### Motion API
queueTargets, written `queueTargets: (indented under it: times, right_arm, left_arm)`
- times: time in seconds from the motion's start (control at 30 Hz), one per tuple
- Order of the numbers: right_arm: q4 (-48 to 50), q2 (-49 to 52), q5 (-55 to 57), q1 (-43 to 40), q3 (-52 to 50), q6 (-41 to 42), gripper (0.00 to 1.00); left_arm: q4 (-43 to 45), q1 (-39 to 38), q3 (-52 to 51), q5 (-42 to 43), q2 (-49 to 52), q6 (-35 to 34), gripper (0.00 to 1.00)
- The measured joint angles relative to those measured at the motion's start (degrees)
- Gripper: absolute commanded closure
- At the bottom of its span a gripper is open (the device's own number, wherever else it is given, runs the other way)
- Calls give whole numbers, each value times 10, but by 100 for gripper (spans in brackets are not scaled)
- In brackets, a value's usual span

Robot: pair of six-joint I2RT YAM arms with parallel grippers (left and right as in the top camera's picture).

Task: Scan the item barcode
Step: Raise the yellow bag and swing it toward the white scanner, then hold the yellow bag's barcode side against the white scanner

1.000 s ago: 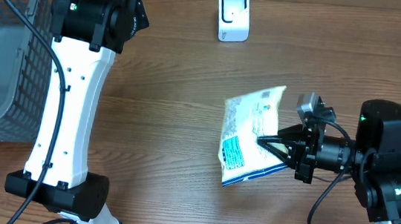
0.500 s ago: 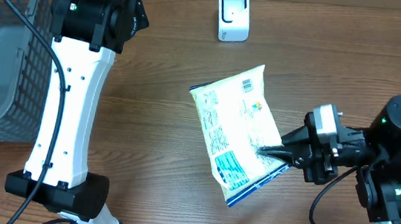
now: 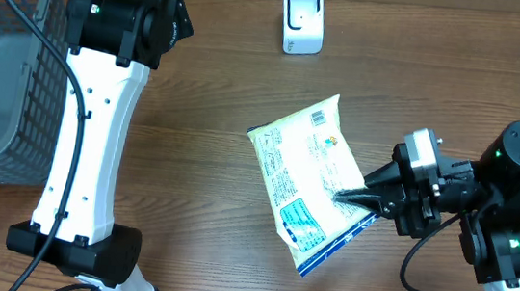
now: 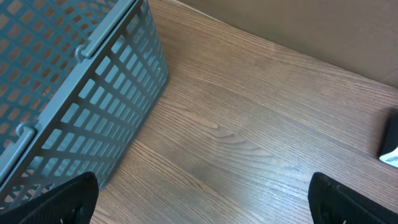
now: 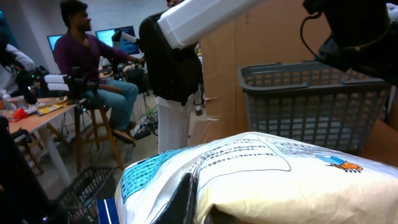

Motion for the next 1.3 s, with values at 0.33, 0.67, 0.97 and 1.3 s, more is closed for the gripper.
queueTargets:
  times: [0.33,0.67,0.97,1.3]
  right_arm:
    - [8,150,232,0,2,130,96]
    - [-123,330,408,1,161,203,96]
    - [-431,397,748,55,435,47,96]
    - [-318,539,1116,168,478,-209,96]
  left_arm:
    - [0,0,0,0,0,0,0]
    - [0,0,0,0,0,0,0]
    - [0,0,0,0,0,0,0]
    - [0,0,0,0,0,0,0]
